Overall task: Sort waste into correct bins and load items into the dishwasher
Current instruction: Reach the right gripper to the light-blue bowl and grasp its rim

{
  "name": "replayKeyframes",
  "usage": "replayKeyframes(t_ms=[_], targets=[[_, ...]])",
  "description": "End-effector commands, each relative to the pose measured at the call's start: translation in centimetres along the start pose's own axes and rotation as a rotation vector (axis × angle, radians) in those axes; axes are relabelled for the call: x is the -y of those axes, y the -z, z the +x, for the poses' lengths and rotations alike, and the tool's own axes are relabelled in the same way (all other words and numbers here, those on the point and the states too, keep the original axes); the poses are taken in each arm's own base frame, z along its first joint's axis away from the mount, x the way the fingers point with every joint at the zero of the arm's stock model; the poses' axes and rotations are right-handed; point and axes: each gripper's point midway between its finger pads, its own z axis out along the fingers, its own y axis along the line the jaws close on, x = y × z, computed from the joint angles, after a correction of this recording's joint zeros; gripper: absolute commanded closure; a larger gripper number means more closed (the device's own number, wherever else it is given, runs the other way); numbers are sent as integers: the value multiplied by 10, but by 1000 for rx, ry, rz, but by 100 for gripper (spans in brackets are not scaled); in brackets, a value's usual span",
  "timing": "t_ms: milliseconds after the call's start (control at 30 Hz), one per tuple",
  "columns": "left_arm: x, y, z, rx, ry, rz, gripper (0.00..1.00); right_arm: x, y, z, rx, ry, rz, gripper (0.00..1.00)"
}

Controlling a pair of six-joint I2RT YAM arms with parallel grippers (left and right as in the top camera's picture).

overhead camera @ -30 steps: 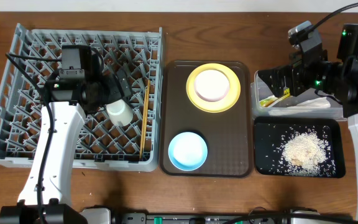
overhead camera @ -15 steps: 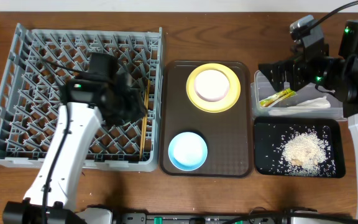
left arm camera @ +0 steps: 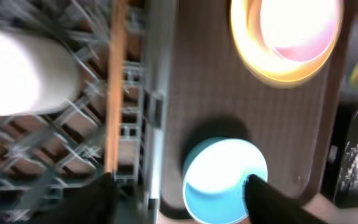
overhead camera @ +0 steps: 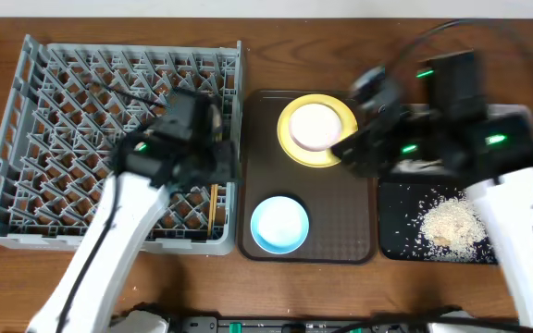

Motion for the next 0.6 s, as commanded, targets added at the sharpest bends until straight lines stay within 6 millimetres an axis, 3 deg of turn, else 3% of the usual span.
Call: replayKeyframes(t_ms=[0,200,333,433,567], targets=[[-15,60,-24,238,29,-32,27,-14,-45,30,-151,21,130,32],[-61,113,-19,405,128,-165,23,-62,-107,82,-286,121,70,35],[-80,126,-13,434,208,-206,23,-80,-144,121,-360,209,46,36],[-82,122,-8,409,213,-211,23,-61,-165,143,-403,215,196,42],[-78,112,-3,349,211,-188,23,-32,-167,132,-355,177,370,46]])
